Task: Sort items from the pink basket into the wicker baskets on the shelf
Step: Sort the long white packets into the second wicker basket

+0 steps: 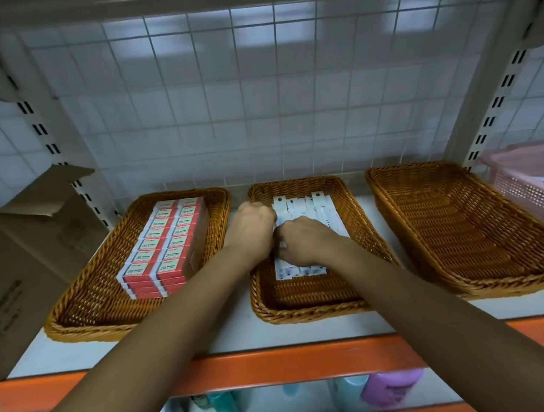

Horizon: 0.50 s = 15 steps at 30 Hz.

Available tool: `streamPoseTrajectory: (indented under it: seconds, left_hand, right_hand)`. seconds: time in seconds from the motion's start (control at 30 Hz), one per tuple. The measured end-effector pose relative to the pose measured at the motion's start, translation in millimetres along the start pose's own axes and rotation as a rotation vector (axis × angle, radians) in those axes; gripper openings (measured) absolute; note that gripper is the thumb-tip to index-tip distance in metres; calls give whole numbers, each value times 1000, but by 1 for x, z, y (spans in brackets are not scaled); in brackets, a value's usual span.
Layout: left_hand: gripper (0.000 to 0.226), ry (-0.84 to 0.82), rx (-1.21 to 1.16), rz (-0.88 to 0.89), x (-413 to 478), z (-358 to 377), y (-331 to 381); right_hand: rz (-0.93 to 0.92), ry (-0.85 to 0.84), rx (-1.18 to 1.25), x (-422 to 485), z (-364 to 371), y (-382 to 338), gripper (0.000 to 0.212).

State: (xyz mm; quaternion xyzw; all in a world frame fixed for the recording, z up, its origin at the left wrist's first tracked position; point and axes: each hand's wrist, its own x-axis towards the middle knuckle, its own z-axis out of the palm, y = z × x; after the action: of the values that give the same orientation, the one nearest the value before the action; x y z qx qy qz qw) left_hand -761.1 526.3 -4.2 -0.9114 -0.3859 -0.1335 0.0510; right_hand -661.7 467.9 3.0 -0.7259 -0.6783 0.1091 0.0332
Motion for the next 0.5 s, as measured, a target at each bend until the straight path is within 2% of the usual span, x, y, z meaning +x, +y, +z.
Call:
streamPoseTrajectory:
  seconds: [0.3, 0.4, 0.5]
  left_hand:
    - [27, 7, -61, -55, -5, -1, 0]
    - [37, -8, -84, -67, -6, -4, 0]
    - [40, -16, -111, -57, -7, -10, -1]
  right_hand:
    - [184, 105, 11, -4, -10, -12, 25]
    - [254, 185, 161, -4, -19, -5, 31]
    - [269, 135, 425, -3, -17, 1, 33]
